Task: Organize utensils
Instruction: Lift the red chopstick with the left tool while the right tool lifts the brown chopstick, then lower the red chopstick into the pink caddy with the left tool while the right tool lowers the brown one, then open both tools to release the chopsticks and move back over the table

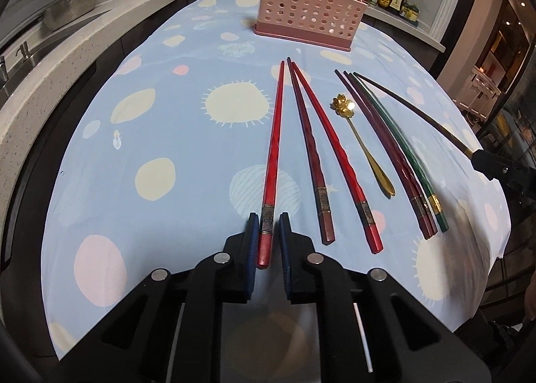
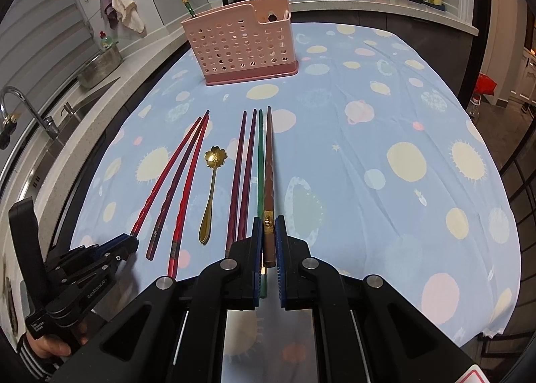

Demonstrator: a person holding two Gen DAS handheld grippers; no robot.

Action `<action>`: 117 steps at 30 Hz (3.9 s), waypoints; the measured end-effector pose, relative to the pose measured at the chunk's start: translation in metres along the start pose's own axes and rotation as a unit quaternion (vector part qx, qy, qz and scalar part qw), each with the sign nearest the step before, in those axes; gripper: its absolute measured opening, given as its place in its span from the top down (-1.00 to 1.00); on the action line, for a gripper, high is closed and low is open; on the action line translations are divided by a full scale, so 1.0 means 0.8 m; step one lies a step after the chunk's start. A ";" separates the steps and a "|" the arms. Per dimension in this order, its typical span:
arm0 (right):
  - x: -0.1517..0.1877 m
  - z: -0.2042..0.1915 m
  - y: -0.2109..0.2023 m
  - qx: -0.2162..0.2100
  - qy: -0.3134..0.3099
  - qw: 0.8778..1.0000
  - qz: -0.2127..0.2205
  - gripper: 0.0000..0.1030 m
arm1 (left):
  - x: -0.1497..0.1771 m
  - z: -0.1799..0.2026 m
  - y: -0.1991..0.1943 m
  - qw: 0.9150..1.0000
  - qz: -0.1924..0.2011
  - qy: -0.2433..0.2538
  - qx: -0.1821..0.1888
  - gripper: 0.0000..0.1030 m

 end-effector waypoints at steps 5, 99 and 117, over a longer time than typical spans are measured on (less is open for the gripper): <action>0.000 0.000 -0.001 -0.001 0.000 1.000 0.002 0.85 | -0.001 0.000 0.001 1.000 0.001 -0.001 0.007 0.86; -0.439 0.001 -0.092 -0.063 0.041 0.971 0.225 0.47 | -0.460 -0.017 -0.163 0.965 0.251 -0.039 0.057 -0.04; -0.254 -0.006 -0.091 -0.022 -0.002 0.988 0.154 0.45 | -0.309 -0.021 -0.165 0.978 0.203 -0.032 0.026 -0.04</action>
Point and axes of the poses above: each gripper's, at about its wrist camera, not at the fingertips, and y roughly the way its jaws point, z to its right, x to its underside, the point moved 9 cm from there along y, roughly the way its jaws point, and after that the axes turned 12 degrees about -z, right-handed, at the moved point
